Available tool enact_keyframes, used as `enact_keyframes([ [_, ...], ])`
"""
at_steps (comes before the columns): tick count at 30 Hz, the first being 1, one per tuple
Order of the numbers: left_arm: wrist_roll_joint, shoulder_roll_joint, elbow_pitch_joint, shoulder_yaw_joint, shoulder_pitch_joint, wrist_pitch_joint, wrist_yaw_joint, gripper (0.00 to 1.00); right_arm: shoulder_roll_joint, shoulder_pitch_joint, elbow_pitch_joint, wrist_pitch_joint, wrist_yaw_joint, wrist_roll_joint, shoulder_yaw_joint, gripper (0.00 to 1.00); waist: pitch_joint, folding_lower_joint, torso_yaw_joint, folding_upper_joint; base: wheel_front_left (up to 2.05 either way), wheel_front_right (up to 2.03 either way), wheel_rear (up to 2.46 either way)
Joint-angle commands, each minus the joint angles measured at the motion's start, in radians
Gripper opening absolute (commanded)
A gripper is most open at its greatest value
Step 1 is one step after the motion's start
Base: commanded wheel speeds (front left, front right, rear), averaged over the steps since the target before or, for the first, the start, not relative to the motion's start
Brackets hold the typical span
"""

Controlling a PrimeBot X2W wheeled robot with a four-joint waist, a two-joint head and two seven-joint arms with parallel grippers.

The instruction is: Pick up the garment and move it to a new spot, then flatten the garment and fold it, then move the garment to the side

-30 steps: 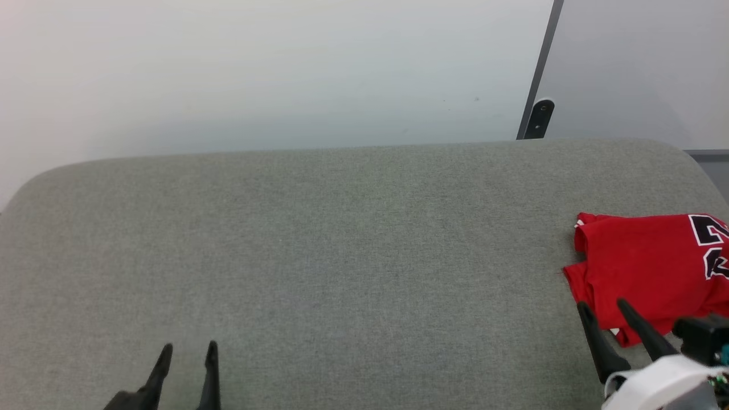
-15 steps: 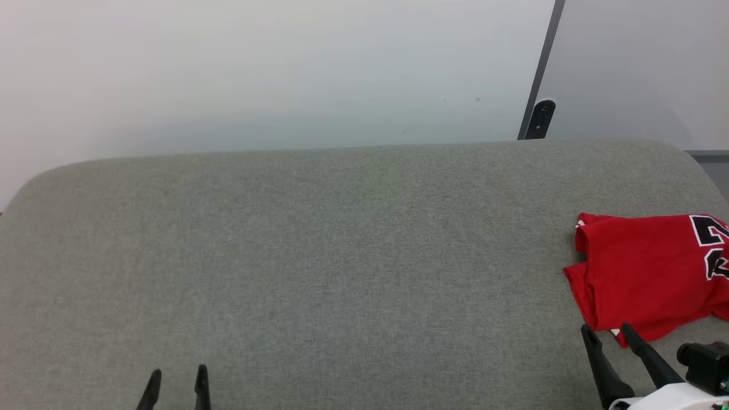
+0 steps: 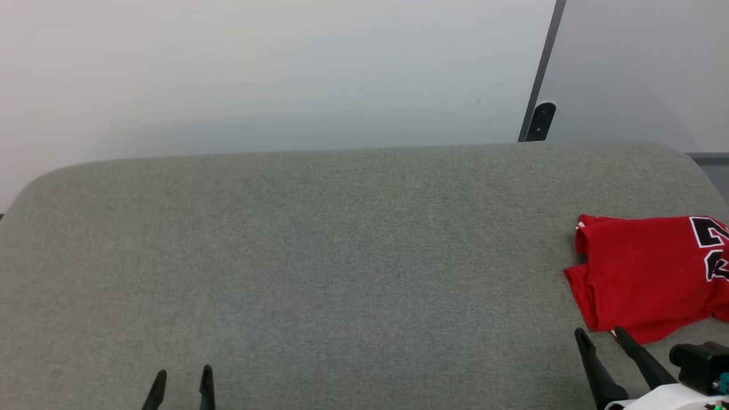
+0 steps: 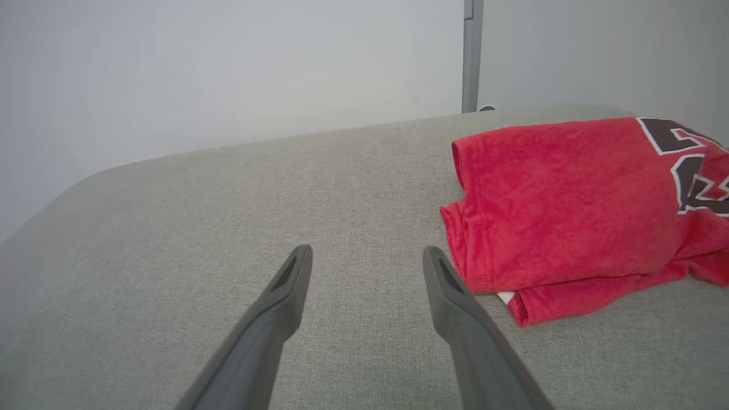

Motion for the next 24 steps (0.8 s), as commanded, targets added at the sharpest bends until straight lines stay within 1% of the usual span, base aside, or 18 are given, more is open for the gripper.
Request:
enact_keyframes([
  [1, -0.002, 0.003, 0.0, -0.001, 0.007, 0.002, 0.007, 1.0, -0.002, 0.007, -0.005, 0.002, -0.001, -0.001, 0.005, 1.0, 0.0, 0.0, 0.0, -0.0001, 0.0, 0.0, 0.0],
  [6, -0.012, 0.005, 0.005, -0.002, 0.008, 0.004, 0.008, 1.0, -0.004, 0.001, -0.004, 0.006, -0.001, 0.003, 0.012, 1.0, 0.001, 0.0, -0.003, -0.0001, 0.0, 0.0, 0.0],
  [7, -0.01, 0.002, 0.006, -0.001, 0.001, 0.001, 0.001, 0.0, -0.001, 0.0, -0.002, 0.005, 0.0, 0.002, 0.011, 0.0, 0.001, 0.0, -0.003, -0.0001, 0.0, 0.0, 0.0],
  [11, -0.016, -0.009, 0.041, -0.004, 0.001, 0.003, -0.001, 0.0, 0.009, 0.009, 0.034, 0.009, 0.0, 0.006, 0.014, 0.0, 0.001, 0.0, -0.003, -0.0001, 0.0, 0.0, 0.0],
  [24, -0.255, -0.021, 0.06, 0.012, -0.057, 0.07, -0.019, 0.0, 0.031, -0.032, 0.074, 0.005, 0.0, 0.216, -0.014, 0.0, 0.005, 0.0, -0.001, -0.0001, 0.0, 0.0, 0.0],
])
